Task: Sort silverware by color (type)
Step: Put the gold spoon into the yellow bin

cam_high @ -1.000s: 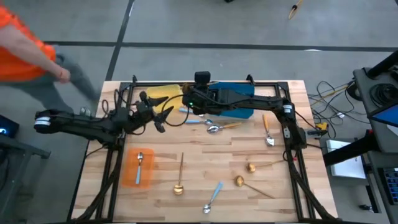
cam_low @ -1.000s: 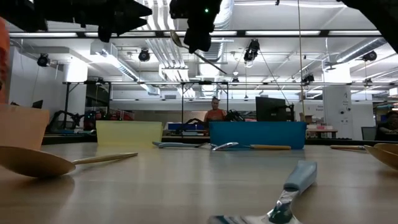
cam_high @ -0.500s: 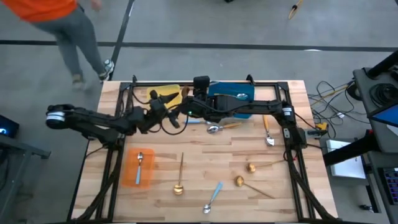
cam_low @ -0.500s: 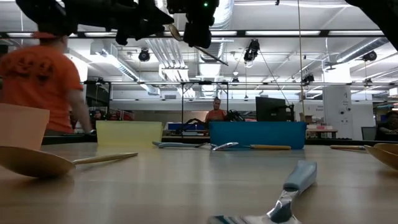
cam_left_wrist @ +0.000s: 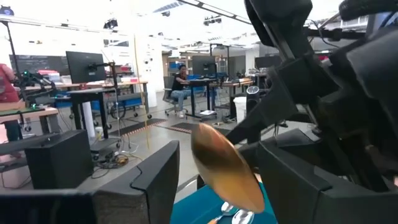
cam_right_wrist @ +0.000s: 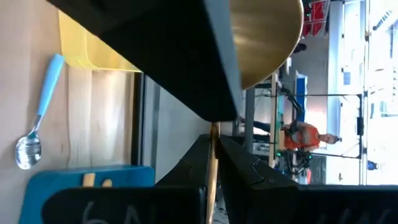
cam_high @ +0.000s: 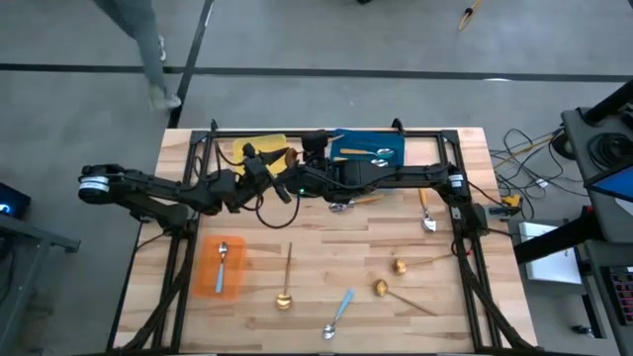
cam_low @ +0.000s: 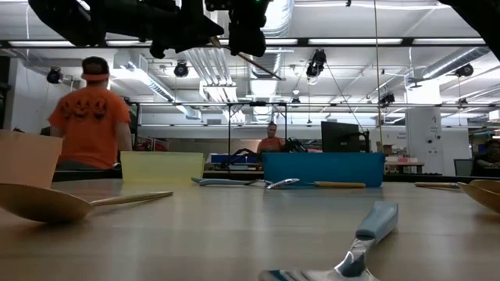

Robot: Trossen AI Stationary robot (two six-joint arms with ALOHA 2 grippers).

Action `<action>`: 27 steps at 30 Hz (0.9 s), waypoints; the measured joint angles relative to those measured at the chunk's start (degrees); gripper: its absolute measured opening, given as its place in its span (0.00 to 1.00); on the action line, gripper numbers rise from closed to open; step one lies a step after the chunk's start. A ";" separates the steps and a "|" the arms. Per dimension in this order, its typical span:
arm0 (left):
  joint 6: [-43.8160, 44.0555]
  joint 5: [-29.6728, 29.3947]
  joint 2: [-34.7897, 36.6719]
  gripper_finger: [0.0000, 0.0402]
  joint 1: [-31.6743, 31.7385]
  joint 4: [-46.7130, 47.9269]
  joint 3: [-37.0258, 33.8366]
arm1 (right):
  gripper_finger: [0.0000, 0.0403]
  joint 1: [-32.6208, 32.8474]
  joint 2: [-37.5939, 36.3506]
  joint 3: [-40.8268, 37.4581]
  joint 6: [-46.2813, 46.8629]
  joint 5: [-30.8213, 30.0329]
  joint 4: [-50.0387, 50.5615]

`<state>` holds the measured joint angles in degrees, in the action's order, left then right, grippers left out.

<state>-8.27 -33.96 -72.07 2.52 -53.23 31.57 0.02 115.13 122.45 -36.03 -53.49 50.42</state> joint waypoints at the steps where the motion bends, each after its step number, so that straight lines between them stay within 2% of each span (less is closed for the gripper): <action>1: 0.09 0.00 0.04 0.46 0.00 0.09 0.00 | 0.03 0.13 0.00 0.00 -0.03 -0.04 -0.01; 7: 1.81 0.12 0.04 0.31 -0.07 0.12 0.00 | 0.03 0.58 0.00 0.00 0.07 -0.08 -0.16; 13: 5.57 -1.83 0.09 0.05 0.14 0.11 -0.09 | 0.03 0.63 0.02 0.00 0.76 0.01 0.10; 23: 8.90 -2.74 0.11 0.02 0.11 0.35 -0.15 | 0.04 0.47 0.02 0.00 4.98 2.05 0.28; 25: 9.43 -2.46 0.11 0.02 0.11 0.32 -0.17 | 0.06 0.47 0.02 0.00 6.05 2.29 0.27; 27: 10.23 0.42 0.11 0.01 -0.20 -0.14 -0.13 | 0.11 0.36 0.02 0.06 7.22 3.28 -0.75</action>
<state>1.96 -33.54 -71.96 2.33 -53.38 31.44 0.38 115.15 122.52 -28.81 -50.21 49.68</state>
